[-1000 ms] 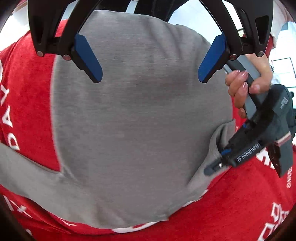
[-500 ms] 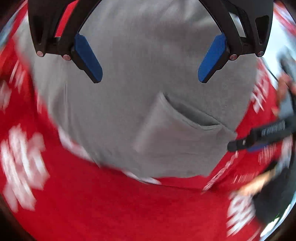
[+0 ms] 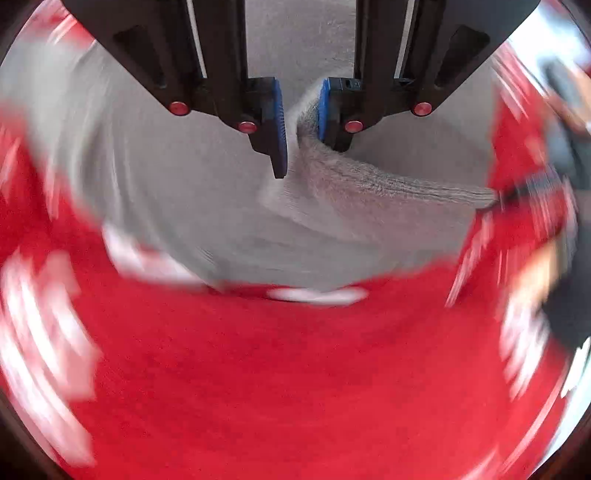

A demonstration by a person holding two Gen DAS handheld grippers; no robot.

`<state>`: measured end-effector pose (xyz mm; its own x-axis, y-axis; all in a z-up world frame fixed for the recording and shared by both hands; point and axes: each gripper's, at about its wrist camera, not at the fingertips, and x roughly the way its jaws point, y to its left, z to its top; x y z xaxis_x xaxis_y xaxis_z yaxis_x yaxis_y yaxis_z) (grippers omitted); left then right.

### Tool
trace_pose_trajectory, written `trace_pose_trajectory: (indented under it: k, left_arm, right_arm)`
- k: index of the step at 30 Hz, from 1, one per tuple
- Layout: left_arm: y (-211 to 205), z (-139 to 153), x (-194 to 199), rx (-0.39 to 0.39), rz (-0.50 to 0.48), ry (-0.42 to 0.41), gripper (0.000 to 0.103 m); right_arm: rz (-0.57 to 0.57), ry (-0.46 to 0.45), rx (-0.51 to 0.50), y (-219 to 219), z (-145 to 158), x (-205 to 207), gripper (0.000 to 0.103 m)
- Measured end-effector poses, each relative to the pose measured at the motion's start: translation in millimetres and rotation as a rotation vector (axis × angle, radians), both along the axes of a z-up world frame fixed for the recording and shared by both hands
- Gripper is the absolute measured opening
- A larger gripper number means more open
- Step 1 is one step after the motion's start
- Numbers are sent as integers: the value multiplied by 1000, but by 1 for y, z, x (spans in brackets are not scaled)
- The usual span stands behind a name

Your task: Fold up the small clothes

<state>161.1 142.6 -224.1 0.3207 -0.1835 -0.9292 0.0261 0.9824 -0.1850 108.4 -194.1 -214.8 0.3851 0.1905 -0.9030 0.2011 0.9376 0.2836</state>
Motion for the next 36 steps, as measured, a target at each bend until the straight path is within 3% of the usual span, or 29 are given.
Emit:
trace_pose_trajectory:
  k: [2,3,4,11,12,13,14,15,16,19,22,27,28,30,31,32,33,34,36]
  left_arm:
    - [-5,-7,13,-6,-2,19,82]
    - [-7,-12,20,-2,-2,31,82]
    - [-9,-16,25,1,1,42,82]
    - [-19,-35,44,35,22,93,80]
    - [-22,-34,45,37,14,91,73]
    - [-26,-33,46,18,-8,83,46]
    - [-29,-32,47,-2,-31,81,26]
    - [-33,-29,47,-3,-48,78,21]
    - [-37,-25,49,3,-72,66,13]
    - [-31,-14,51,-15,-58,15,9]
    - [-13,-20,59,-42,5,17,9]
    - [-7,-29,54,-35,26,9,10]
    - [-6,-28,52,-35,43,8,15]
    - [-1,-26,52,-8,69,19,47]
    - [2,-21,48,28,81,3,71]
    - [6,-17,46,45,82,-25,74]
    - [13,-11,44,56,77,-42,74]
    - [19,-7,40,53,62,-35,74]
    - [28,-3,31,55,51,-18,74]
  right_arm:
    - [-209,48,206,-48,-21,-20,30]
    - [-308,83,319,-71,-37,-33,53]
    - [-348,94,355,-81,-43,-40,68]
    - [-482,56,513,-118,-58,-45,68]
    - [-499,63,527,-121,-61,-44,61]
    - [-507,68,529,-123,-61,-41,32]
    - [-490,76,529,-122,-60,-35,15]
    - [-452,81,527,-119,-55,-29,8]
    - [-403,66,507,-115,-46,-20,8]
    - [-279,-35,470,-111,-11,-4,8]
    - [-242,-71,396,-119,-4,8,8]
    - [-333,70,343,-140,-60,3,11]
    - [-345,82,337,-143,-68,-3,9]
    - [-390,67,365,-148,-65,-16,15]
    - [-406,72,372,-148,-62,-22,26]
    - [-420,78,381,-146,-59,-27,34]
    - [-428,77,396,-143,-53,-33,50]
    - [-426,75,420,-137,-48,-38,56]
    - [-379,76,516,-115,-43,-46,56]
